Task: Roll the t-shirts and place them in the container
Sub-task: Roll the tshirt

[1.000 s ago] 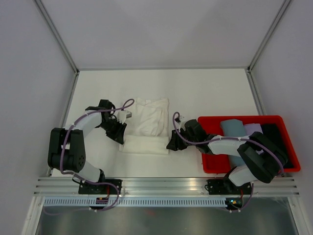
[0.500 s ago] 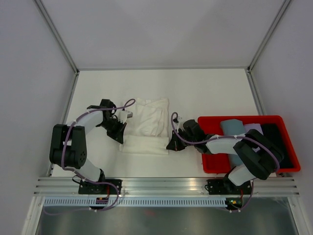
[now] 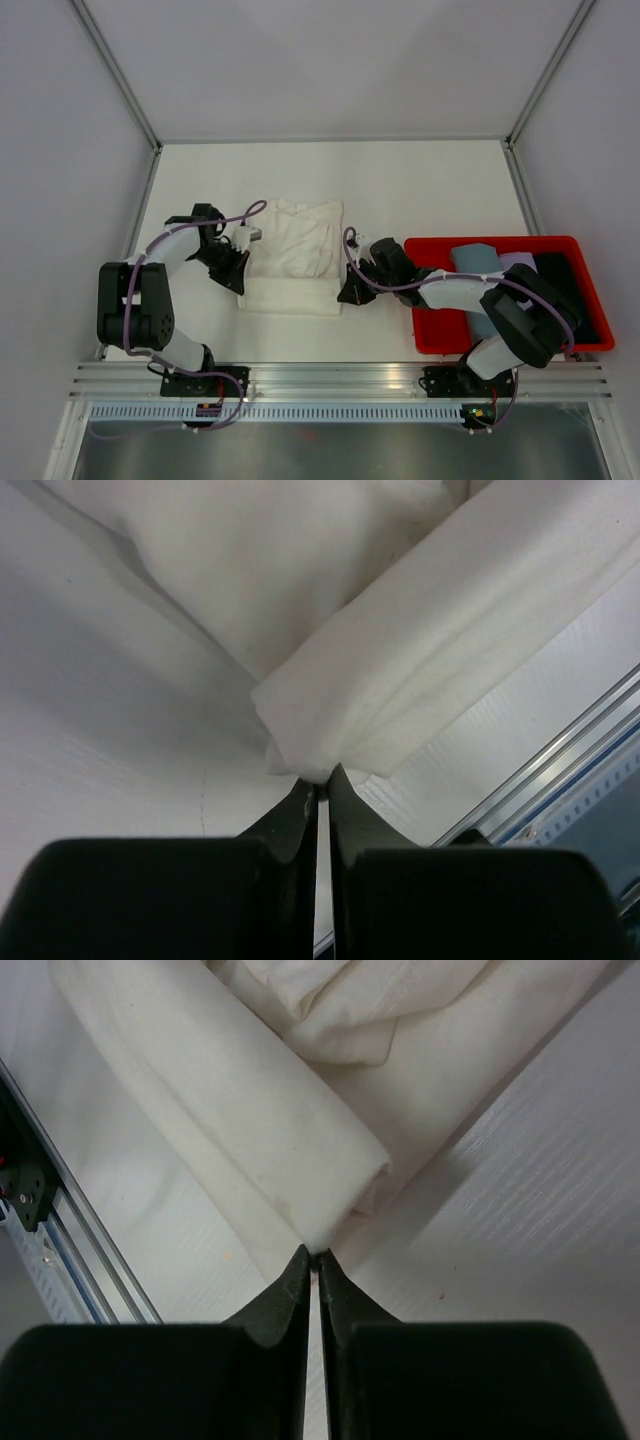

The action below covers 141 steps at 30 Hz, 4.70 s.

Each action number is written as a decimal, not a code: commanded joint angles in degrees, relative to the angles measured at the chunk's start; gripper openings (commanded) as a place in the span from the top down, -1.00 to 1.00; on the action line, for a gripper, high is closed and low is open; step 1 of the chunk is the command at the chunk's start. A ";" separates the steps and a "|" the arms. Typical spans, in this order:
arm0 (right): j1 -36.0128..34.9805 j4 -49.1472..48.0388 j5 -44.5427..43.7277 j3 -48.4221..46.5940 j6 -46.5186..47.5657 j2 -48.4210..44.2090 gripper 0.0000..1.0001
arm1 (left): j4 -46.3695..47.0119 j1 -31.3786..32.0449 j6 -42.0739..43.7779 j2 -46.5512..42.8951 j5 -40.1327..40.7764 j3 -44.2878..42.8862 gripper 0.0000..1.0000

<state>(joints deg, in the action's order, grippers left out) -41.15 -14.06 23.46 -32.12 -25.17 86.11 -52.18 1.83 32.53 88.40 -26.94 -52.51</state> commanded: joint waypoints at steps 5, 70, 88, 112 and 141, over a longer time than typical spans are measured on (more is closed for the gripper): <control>0.01 5.36 -3.06 -4.53 6.35 -2.58 0.22 | -2.66 -0.68 3.76 -4.18 -0.66 -1.71 -0.09; -19.76 22.40 -9.69 -10.86 56.91 -2.07 0.99 | -1.56 23.14 28.37 -31.27 3.76 17.99 0.95; -2.54 41.40 32.87 -20.08 52.50 3.45 0.99 | -30.70 9.26 43.93 -3.42 -8.22 -6.79 0.82; 5.37 33.84 32.08 -29.67 45.03 13.82 0.99 | -0.04 6.79 23.11 -11.94 -0.05 2.76 -0.99; 5.46 27.07 31.22 -19.54 28.95 10.36 0.74 | -24.83 2.83 37.26 2.98 -8.84 -5.93 0.61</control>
<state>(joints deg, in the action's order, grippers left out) -37.87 14.33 55.44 -48.12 5.65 91.35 -75.07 5.98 68.97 87.37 -36.86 -55.05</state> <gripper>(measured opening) 0.087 0.169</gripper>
